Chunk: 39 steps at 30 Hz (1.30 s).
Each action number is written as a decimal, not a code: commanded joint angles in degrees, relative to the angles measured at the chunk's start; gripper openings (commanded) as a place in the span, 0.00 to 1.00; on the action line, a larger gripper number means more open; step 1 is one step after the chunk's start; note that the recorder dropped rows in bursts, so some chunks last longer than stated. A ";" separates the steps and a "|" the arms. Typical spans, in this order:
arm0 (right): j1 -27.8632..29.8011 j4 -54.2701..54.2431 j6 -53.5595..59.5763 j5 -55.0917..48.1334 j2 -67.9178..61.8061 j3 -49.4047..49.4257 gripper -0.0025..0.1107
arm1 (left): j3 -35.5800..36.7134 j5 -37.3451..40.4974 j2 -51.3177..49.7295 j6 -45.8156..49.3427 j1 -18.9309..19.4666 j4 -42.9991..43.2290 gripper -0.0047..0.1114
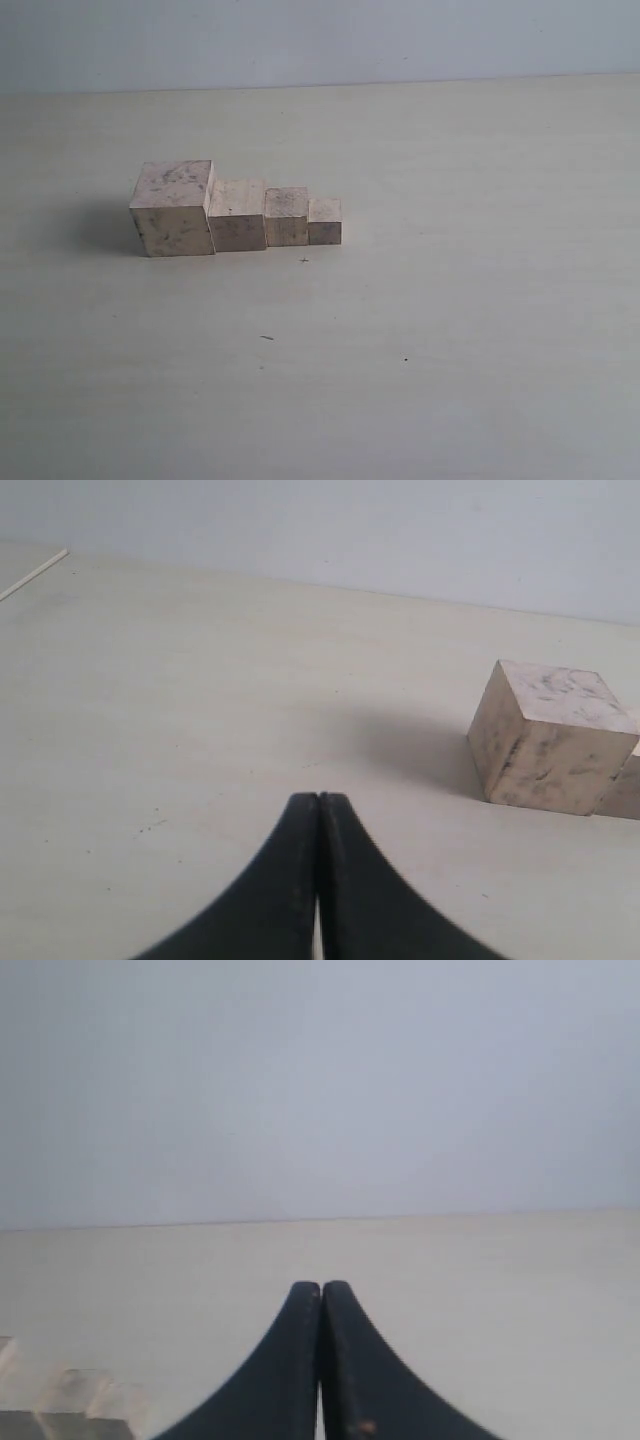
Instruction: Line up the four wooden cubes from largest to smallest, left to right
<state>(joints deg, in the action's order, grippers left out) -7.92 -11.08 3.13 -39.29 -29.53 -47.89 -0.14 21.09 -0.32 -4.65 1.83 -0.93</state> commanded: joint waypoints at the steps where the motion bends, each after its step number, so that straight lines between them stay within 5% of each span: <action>1: 8.34 1.33 -0.17 3.42 6.65 8.31 0.02 | 0.14 -0.51 0.32 -0.18 -0.24 -0.36 0.04; 18: 11.69 4.83 -0.16 25.22 23.47 34.27 0.02 | 0.14 -0.51 0.32 -0.18 -0.24 -0.36 0.04; 39: 10.64 1.18 -0.16 23.01 29.53 47.89 0.02 | 0.14 -0.51 0.32 -0.18 -0.24 -0.36 0.04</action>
<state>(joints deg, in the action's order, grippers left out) 2.96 -9.71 2.96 -15.33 -0.35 -0.61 -0.14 21.09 -0.32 -4.65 1.83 -0.93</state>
